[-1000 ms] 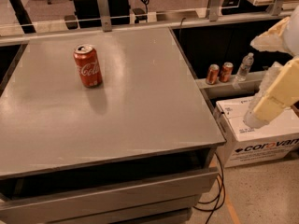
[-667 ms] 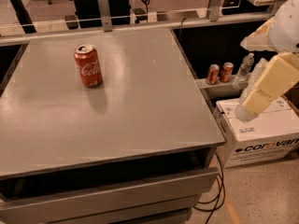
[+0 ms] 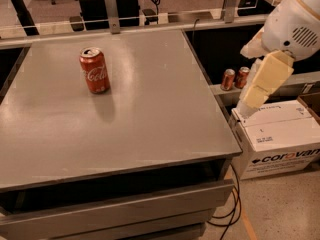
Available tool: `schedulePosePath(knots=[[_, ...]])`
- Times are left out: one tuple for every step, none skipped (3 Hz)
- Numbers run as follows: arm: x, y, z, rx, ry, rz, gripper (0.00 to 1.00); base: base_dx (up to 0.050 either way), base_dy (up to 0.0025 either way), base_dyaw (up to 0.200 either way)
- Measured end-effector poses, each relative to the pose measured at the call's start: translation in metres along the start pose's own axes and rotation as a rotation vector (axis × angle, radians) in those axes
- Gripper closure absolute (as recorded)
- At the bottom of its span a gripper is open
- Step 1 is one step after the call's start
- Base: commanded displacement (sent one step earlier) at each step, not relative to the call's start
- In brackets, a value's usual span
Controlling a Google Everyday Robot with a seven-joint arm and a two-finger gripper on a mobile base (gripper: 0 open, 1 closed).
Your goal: Knock orange can over
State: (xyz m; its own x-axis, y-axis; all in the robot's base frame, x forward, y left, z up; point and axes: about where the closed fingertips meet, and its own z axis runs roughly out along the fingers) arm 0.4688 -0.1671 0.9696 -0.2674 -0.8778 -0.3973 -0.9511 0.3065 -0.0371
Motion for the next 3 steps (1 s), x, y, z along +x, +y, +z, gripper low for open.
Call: schedulePosePath(knots=[[-0.016,-0.02,0.023,-0.053,0.03,-0.04,0.0,0.0,0.0,0.0],[-0.016,-0.02,0.023,-0.053,0.03,-0.04,0.0,0.0,0.0,0.0],[-0.029,-0.009,0.041,-0.083,0.023,-0.059,0.0,0.0,0.0,0.0]])
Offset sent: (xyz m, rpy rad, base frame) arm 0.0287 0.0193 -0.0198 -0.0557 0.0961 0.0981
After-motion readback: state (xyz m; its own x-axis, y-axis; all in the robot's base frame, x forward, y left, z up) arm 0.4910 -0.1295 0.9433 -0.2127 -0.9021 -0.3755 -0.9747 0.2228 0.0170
